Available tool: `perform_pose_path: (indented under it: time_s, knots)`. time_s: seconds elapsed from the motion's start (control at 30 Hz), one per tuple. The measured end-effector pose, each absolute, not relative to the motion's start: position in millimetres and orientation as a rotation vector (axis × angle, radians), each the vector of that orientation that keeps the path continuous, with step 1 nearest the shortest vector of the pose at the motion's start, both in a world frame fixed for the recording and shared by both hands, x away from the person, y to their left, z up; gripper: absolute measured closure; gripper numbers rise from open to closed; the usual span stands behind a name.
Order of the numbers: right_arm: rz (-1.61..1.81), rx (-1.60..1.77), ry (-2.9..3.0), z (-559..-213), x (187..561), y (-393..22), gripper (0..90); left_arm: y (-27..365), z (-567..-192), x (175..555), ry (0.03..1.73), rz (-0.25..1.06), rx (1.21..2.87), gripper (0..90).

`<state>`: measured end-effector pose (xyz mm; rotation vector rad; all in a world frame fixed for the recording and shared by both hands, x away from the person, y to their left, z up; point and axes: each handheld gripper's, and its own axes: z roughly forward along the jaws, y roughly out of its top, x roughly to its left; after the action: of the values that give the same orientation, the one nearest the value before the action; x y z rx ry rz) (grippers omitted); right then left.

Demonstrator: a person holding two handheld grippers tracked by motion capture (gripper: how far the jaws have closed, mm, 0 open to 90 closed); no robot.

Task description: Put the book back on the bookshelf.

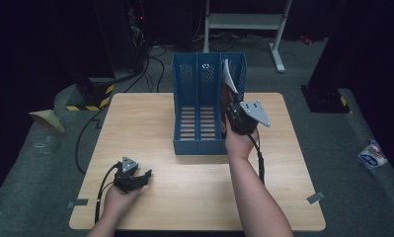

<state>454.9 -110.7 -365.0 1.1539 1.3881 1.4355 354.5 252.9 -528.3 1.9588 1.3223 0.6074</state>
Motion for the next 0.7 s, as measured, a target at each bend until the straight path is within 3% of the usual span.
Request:
perform_pose_path:
  time_s: [0.7]
  knots:
    - [1.460,1.162,1.484,-360.4,457.0,-114.7,46.8,253.4,-528.0,353.8,1.319,0.610,1.964,37.6]
